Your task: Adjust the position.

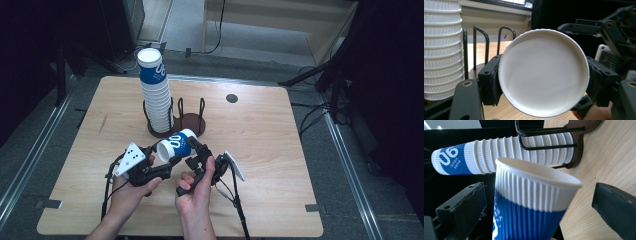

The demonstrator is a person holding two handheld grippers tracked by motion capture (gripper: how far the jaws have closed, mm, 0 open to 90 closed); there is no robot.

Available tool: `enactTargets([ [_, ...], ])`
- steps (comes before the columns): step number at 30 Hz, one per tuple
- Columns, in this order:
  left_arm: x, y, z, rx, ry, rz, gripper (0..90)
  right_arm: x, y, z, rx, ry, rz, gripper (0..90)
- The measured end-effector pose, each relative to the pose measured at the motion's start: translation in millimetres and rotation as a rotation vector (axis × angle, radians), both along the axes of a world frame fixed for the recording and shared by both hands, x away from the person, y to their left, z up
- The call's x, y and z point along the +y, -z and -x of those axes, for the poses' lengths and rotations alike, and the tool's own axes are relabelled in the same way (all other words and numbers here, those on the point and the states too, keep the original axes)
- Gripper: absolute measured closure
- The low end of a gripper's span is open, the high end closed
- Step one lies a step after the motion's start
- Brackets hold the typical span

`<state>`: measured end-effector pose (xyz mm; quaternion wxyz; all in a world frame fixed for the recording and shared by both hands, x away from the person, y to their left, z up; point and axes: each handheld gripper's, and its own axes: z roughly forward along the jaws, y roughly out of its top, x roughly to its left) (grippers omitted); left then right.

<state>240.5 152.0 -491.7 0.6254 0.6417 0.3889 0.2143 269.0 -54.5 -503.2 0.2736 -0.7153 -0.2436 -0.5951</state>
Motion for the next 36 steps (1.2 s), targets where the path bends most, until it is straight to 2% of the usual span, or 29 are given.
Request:
enactTargets([
  [4,-2.2,-0.1,1.2,-0.005,0.01,-0.007,27.7,1.4,0.8,-6.5,0.023,-0.022,-0.007,0.0],
  [10,-6.2,0.9,2.5,-0.016,0.026,-0.023,27.8,1.0,1.1,-11.4,0.037,-0.024,-0.024,1.3],
  [17,-7.6,1.5,2.9,-0.016,0.036,-0.028,27.8,-0.1,1.9,-13.3,0.035,-0.022,-0.043,12.0],
  [21,-7.8,1.6,3.2,-0.019,0.036,-0.036,27.5,0.4,1.5,-12.9,0.024,-0.02,-0.06,15.8],
  [26,-6.9,-1.2,6.2,-0.03,0.041,-0.012,26.9,-0.4,0.9,-11.2,-0.006,-0.016,-0.067,17.5],
  [28,-5.7,-2.7,7.5,-0.031,0.039,-0.02,27.0,-3.3,-1.7,-10.6,-0.032,0.02,-0.067,18.1],
  [30,-3.8,-3.5,7.6,-0.029,0.043,-0.017,22.7,-6.7,-4.4,-11.2,-0.042,0.039,-0.071,18.4],
  [32,-0.8,-4.0,6.7,-0.019,0.048,-0.009,16.9,-11.7,-6.8,-12.3,-0.062,0.062,-0.059,18.7],
  [36,3.6,-4.6,5.1,-0.022,0.047,-0.01,16.2,-15.8,-8.3,-12.5,-0.101,0.074,-0.014,18.9],
])
